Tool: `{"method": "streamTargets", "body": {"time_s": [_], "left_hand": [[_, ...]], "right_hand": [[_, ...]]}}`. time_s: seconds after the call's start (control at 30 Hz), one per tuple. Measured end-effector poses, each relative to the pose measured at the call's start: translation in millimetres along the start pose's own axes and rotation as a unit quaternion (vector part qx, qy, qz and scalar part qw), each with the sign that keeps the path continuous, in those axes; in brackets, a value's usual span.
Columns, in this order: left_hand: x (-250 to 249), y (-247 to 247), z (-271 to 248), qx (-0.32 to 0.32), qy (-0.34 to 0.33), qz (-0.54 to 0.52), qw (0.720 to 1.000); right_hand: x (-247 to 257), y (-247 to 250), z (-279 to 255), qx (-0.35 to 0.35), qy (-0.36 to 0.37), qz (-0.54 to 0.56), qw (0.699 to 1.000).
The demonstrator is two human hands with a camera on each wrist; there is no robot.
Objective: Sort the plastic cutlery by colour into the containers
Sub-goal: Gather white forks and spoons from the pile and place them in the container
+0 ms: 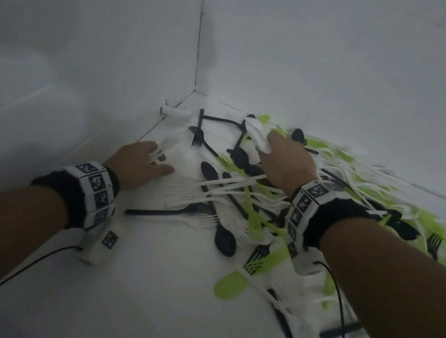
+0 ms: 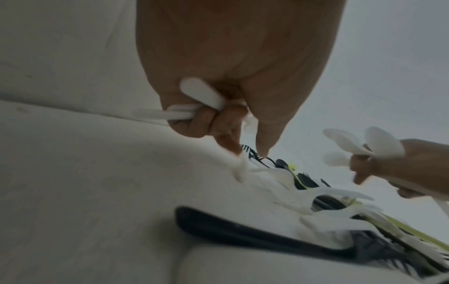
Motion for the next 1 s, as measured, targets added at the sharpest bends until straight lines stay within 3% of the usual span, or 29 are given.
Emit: {"method": "streamTargets", "body": {"time_s": [0.13,0.2,0.3,0.5,0.57,0.67,0.73,0.83,0.9,1.0], "left_hand": [[3.2,13.0,8.8,-0.049,0.044,-0.061,0.996],[-3.2,9.5,11.4,-0.026,0.039,-0.032,0.998],[-10.2,-4.6,16.1,0.006,0.022,0.033,0.999],[-31.0,-21.3,24.7,0.042,-0.003,0.011,0.999],[-39.0,-14.8,28.0,0.0,-0.023,0.023,0.999],[-63.0,-1.1,27.0,-0.072,-0.085,-0.002,0.994],[-91.5,-10.0,25.0,-0.03,-0.185,0.016,0.982],[-134.6,-41.2,18.1,0.071,-0.33,0.146,0.93],[-158.6,-54.7,22.6,0.073,-0.353,0.237,0.902],[-196.1,-68.3,36.2,0.04,-0.361,0.284,0.888]], "right_hand": [[-25.7,-0.2,-12.9,-0.053,-0.023,0.113,0.992],[-38.7,-1.7,-17.5,-0.054,-0.052,0.149,0.986],[-54.2,-8.8,-19.5,-0.021,-0.09,0.145,0.985],[-69.2,-3.7,-16.5,-0.045,-0.109,0.165,0.979],[-77.1,2.1,-17.9,-0.057,-0.124,0.176,0.975],[-87.3,9.3,-22.7,-0.081,-0.142,0.202,0.966],[-93.1,10.5,-26.0,-0.092,-0.15,0.215,0.961],[-105.6,10.0,-31.9,-0.112,-0.174,0.251,0.946],[-113.7,9.9,-36.7,-0.124,-0.188,0.28,0.933],[-121.8,9.1,-42.8,-0.131,-0.197,0.308,0.921]]}}
Point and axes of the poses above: each hand's wrist, its own z-axis towards the middle knuckle, its own y-axis out of the back of the hand, x = y × z, the point moved 9 cm from there along z, towards the middle knuckle, and after that the axes turned 6 degrees about y, right-handed, at the moved point
